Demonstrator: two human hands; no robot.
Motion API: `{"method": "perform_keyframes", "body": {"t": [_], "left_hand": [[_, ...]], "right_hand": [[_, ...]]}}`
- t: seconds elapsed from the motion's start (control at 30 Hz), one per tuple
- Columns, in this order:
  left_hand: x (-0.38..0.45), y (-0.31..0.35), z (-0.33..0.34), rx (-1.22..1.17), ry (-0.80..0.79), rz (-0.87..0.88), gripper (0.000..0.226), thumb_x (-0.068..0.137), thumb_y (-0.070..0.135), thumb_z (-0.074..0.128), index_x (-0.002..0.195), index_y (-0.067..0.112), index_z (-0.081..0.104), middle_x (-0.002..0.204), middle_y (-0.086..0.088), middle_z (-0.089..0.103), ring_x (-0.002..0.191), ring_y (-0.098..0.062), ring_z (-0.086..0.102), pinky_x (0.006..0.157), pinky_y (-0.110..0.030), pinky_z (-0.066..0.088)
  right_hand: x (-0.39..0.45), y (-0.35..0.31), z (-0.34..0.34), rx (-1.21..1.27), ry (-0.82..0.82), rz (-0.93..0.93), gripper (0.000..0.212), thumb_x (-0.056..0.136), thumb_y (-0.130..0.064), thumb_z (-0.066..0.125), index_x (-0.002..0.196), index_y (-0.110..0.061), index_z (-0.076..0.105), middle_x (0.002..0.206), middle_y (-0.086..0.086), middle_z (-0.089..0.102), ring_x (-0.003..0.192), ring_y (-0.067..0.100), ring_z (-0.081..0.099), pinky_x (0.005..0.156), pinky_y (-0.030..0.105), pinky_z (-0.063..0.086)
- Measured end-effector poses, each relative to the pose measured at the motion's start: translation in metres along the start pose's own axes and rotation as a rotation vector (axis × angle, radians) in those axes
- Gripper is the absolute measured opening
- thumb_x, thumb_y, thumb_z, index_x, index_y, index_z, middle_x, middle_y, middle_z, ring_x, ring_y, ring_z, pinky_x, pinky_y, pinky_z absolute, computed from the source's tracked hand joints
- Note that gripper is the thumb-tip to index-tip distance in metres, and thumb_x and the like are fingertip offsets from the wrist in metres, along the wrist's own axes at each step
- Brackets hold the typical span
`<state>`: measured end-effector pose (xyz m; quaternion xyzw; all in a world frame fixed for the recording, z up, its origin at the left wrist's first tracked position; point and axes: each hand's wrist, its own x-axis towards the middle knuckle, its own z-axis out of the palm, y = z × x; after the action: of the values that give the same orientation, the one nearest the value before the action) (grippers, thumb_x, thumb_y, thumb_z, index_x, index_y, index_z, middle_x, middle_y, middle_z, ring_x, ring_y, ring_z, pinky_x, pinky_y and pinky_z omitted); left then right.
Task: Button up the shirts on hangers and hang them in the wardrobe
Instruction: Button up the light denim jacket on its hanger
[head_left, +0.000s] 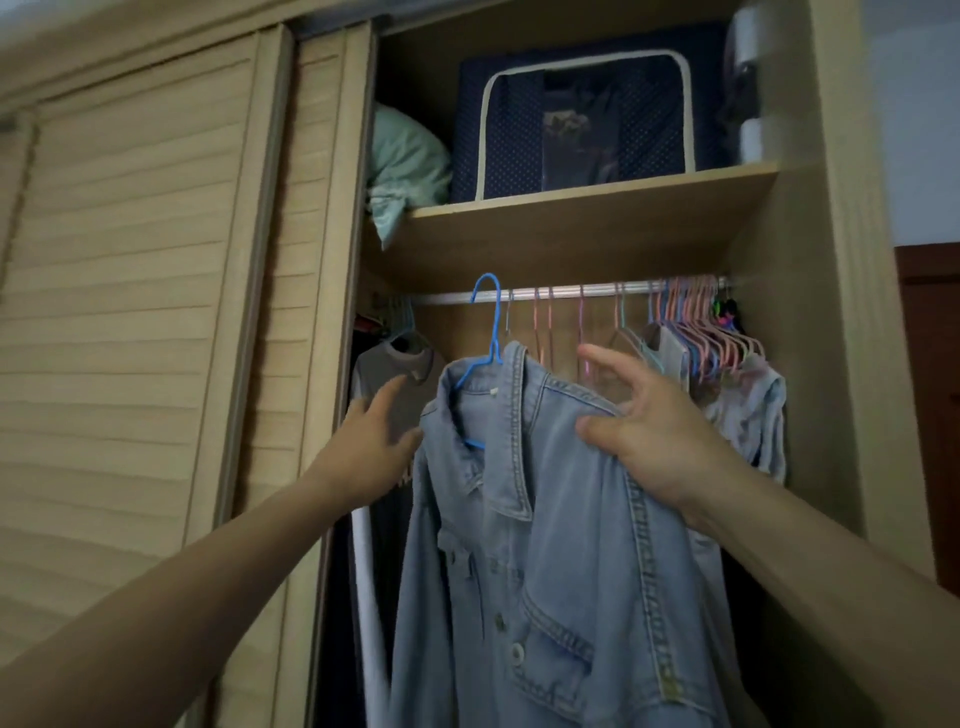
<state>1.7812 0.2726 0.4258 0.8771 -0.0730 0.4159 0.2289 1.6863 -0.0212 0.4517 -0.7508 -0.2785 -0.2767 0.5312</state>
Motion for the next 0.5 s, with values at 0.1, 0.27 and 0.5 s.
{"method": "perform_keyframes", "body": {"t": [0.1,0.27,0.5], "left_hand": [[0.022,-0.015,0.006,0.077,0.023,0.133,0.074,0.099,0.043,0.057,0.159,0.038,0.015,0.143,-0.009,0.04,0.122,-0.032,0.056,0.097,-0.037,0.046],[0.062,-0.087,0.016,0.303,-0.039,0.152,0.075,0.096,0.038,0.059,0.159,0.031,0.02,0.148,-0.01,0.035,0.134,-0.034,0.042,0.102,-0.047,0.048],[0.129,-0.183,0.021,0.395,0.137,0.227,0.074,0.091,0.043,0.067,0.155,0.024,0.037,0.151,-0.022,0.039,0.138,-0.044,0.036,0.109,-0.054,0.04]], "right_hand": [[0.022,0.013,0.015,-0.021,-0.076,-0.005,0.043,0.094,-0.001,0.065,0.103,-0.04,0.078,0.119,-0.01,0.073,0.109,0.005,0.067,0.101,0.027,0.051],[0.063,0.018,0.041,0.202,-0.085,0.239,0.024,0.094,-0.001,0.064,0.097,-0.018,0.08,0.1,0.004,0.078,0.088,0.014,0.075,0.078,0.026,0.061],[0.126,0.02,0.102,0.292,0.078,0.184,0.045,0.086,0.017,0.057,0.115,-0.014,0.073,0.095,0.013,0.078,0.072,0.021,0.075,0.061,0.028,0.061]]}}
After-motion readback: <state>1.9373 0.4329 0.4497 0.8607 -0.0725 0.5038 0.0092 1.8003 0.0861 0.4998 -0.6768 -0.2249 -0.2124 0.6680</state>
